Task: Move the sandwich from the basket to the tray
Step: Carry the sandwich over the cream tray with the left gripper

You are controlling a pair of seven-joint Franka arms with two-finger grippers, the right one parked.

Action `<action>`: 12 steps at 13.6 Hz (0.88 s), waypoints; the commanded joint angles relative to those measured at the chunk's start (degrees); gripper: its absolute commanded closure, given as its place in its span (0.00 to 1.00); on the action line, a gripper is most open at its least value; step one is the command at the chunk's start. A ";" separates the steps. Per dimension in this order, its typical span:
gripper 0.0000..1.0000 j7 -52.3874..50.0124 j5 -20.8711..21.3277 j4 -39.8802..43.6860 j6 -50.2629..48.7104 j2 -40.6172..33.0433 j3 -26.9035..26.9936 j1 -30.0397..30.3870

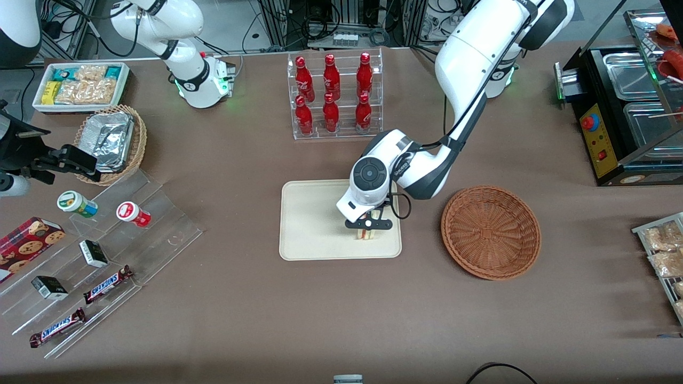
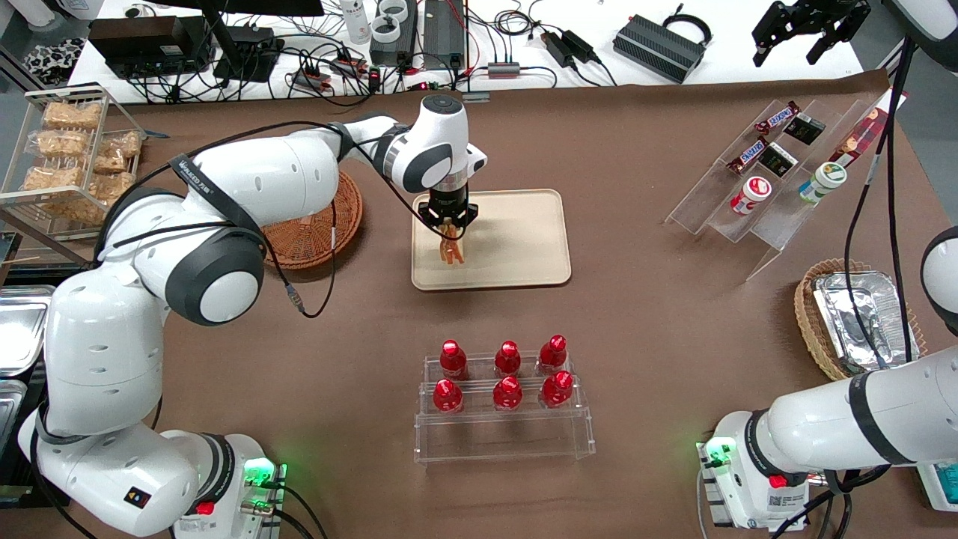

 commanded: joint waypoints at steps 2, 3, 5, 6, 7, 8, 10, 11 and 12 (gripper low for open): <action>1.00 -0.86 1.11 1.86 0.34 1.93 0.73 -1.69; 1.00 -1.04 1.11 1.86 0.61 2.19 0.73 -1.70; 1.00 -1.13 1.11 1.95 0.61 2.19 0.73 -1.70; 0.80 -1.21 1.03 1.86 0.61 2.19 0.73 -1.61; 0.39 -1.22 1.03 1.95 0.70 2.28 0.73 -1.61; 0.01 -1.48 1.03 1.95 1.05 2.37 0.82 -1.61; 0.00 -2.01 1.03 1.86 2.02 2.37 0.82 -1.61; 0.00 -2.01 1.03 1.86 2.02 2.28 0.82 -1.61; 0.00 -2.01 1.03 1.86 2.02 2.28 0.82 -1.52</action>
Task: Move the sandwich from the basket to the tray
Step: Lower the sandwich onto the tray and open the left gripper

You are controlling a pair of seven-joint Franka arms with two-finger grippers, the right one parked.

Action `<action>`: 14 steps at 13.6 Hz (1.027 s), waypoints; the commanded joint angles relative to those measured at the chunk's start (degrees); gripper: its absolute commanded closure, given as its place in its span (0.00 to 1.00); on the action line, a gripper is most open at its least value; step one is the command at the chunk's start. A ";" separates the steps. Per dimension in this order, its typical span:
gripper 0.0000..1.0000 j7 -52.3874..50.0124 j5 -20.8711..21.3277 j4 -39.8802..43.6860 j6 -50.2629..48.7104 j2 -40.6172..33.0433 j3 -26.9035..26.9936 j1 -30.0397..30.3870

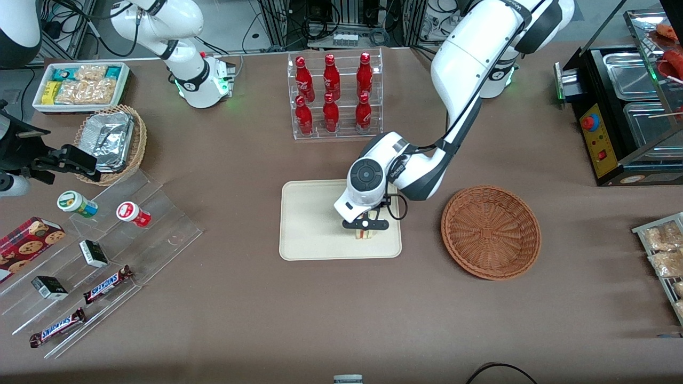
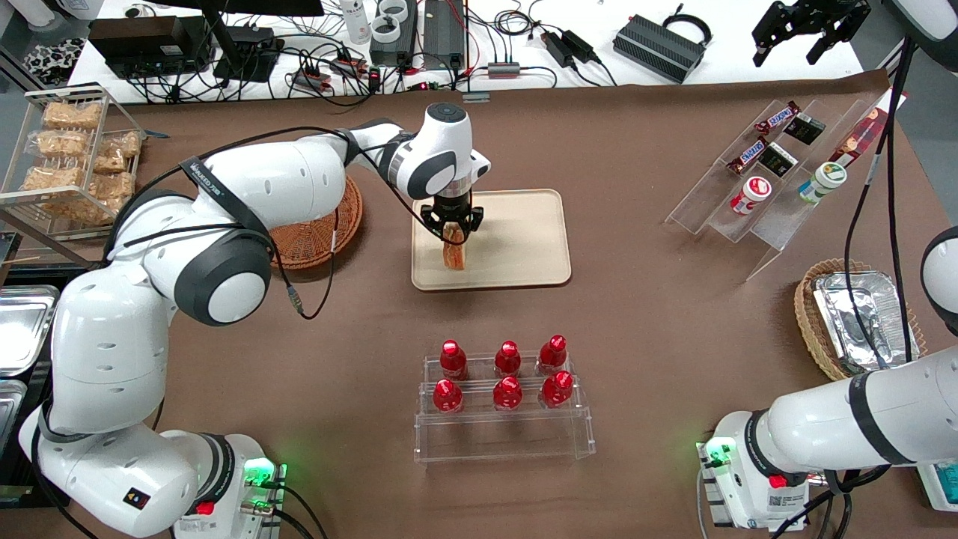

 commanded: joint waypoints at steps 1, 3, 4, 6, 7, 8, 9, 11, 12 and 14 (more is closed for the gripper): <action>0.00 -1.52 0.78 1.69 0.14 0.80 0.62 -0.71; 0.00 -1.69 0.60 2.21 0.05 0.80 0.62 -0.62; 0.00 -1.78 0.52 2.83 -0.03 0.71 0.62 -0.62; 0.00 -1.78 0.43 3.01 -0.38 0.19 0.62 -0.44; 0.00 -2.13 0.51 3.27 -0.47 -0.08 0.62 -0.35; 0.00 -3.35 0.60 3.62 -0.65 -0.17 0.62 -0.27; 0.00 -3.88 0.52 4.23 -1.95 -0.43 0.62 -0.27; 0.00 -3.98 0.43 6.16 -5.73 -0.96 0.62 -0.18; 0.00 -4.15 0.43 6.70 -6.44 -1.13 0.71 -0.18; 0.00 -5.73 0.43 6.79 -6.71 -2.53 0.80 -0.09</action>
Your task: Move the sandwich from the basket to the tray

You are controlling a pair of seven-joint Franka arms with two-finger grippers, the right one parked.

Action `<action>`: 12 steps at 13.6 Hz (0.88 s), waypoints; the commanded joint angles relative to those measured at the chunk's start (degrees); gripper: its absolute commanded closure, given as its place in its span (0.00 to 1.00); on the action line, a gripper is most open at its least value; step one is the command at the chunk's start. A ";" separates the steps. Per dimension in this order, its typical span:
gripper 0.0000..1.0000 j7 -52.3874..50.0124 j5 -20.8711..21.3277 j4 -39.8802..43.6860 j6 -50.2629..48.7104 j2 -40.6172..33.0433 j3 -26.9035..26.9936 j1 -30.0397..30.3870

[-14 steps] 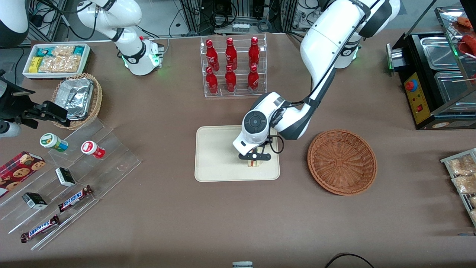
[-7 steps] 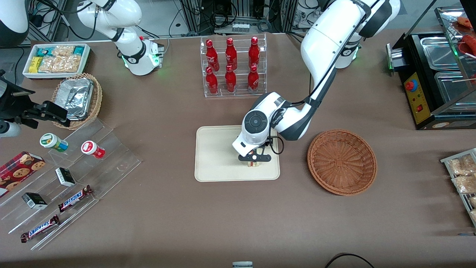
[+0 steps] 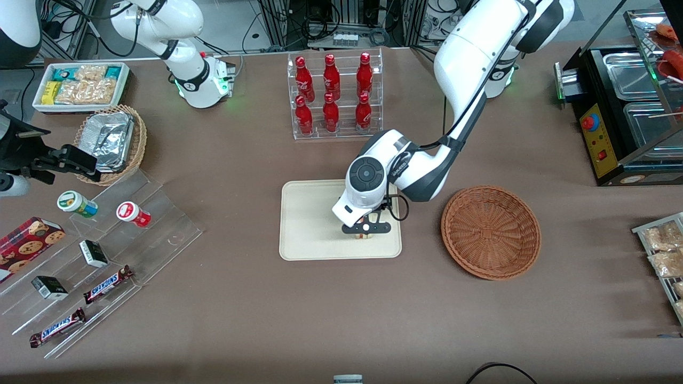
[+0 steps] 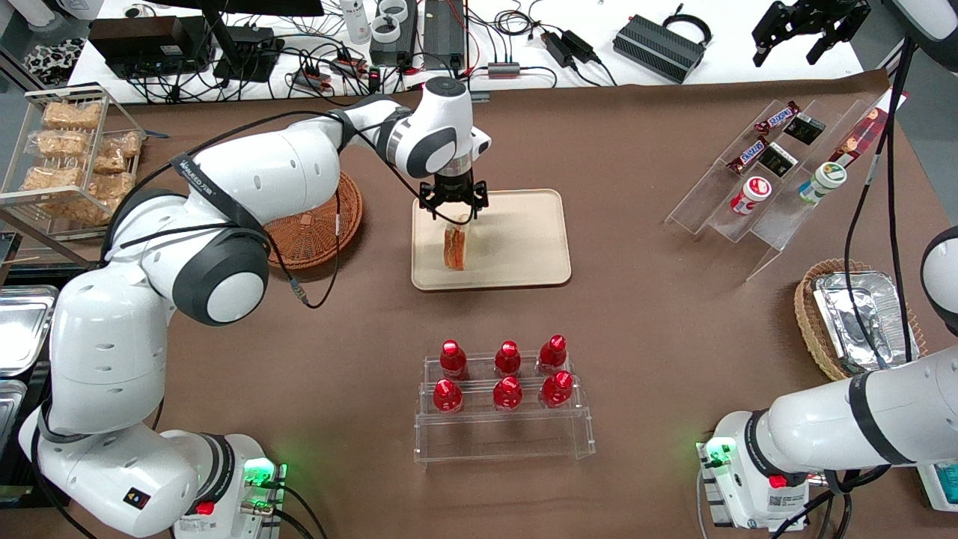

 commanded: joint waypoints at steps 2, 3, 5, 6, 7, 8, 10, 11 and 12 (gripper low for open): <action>0.00 -6.77 0.69 0.46 -4.89 -4.10 1.44 -0.22; 0.00 -7.32 0.61 0.55 -6.04 -5.68 2.23 -0.22; 0.00 -7.67 -0.01 0.46 -6.57 -8.06 3.90 0.30; 0.00 -7.67 -1.23 0.55 -7.10 -9.03 4.00 1.44; 0.00 -7.67 -2.28 0.55 -7.88 -10.00 4.00 2.93; 0.00 -7.06 -2.47 0.55 -8.94 -11.40 4.00 4.34; 0.00 -6.88 -2.56 0.98 -11.22 -13.34 3.82 7.24; 0.00 -6.88 -2.73 1.95 -13.23 -13.61 3.91 8.12; 0.00 -6.71 -2.73 3.17 -15.95 -13.61 3.91 9.09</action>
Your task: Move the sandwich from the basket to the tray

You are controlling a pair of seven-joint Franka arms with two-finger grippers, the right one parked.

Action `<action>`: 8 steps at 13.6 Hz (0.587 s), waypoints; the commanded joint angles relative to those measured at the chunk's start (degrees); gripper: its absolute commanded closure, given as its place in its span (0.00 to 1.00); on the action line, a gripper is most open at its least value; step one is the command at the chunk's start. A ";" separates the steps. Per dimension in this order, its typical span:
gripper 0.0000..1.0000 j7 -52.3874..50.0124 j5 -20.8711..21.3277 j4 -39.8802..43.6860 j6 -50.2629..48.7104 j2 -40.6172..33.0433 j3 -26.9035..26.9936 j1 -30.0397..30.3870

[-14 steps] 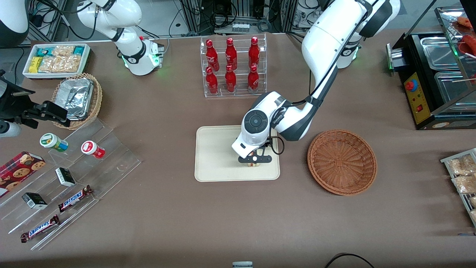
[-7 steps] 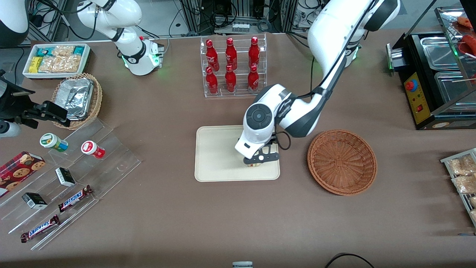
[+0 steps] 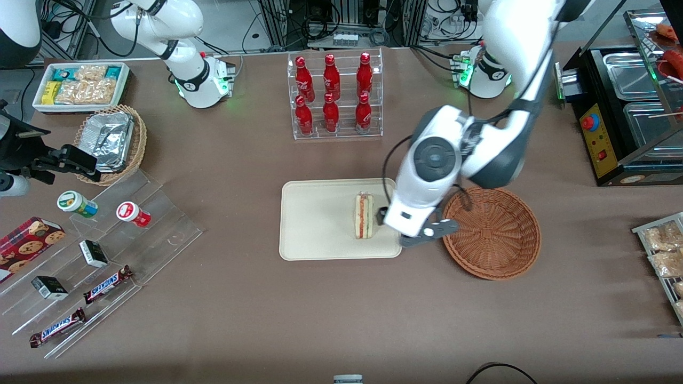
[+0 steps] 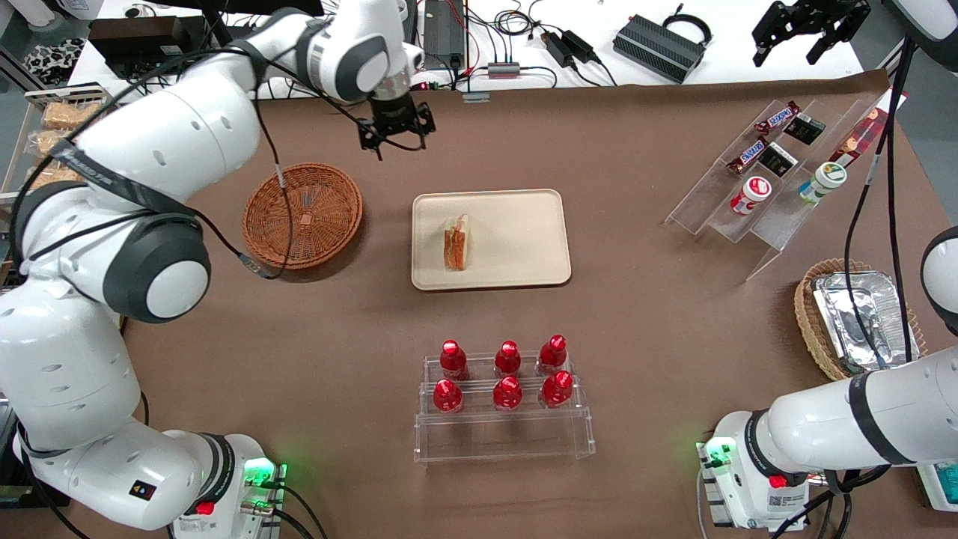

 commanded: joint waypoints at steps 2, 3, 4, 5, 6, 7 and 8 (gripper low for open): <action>0.00 5.06 -1.08 2.78 -7.39 -1.20 -0.56 4.27; 0.00 7.27 -2.21 2.87 -8.01 -1.99 -0.39 5.51; 0.00 8.16 -3.27 2.87 -8.10 -3.04 -0.30 6.91; 0.00 9.65 -3.54 2.79 -8.28 -3.83 -0.30 9.01; 0.00 11.67 -3.54 2.79 -9.41 -4.62 -0.30 10.86; 0.00 14.21 -3.54 2.87 -11.33 -4.89 -0.30 12.10; 0.00 16.67 -3.54 2.87 -13.01 -5.68 -0.30 13.85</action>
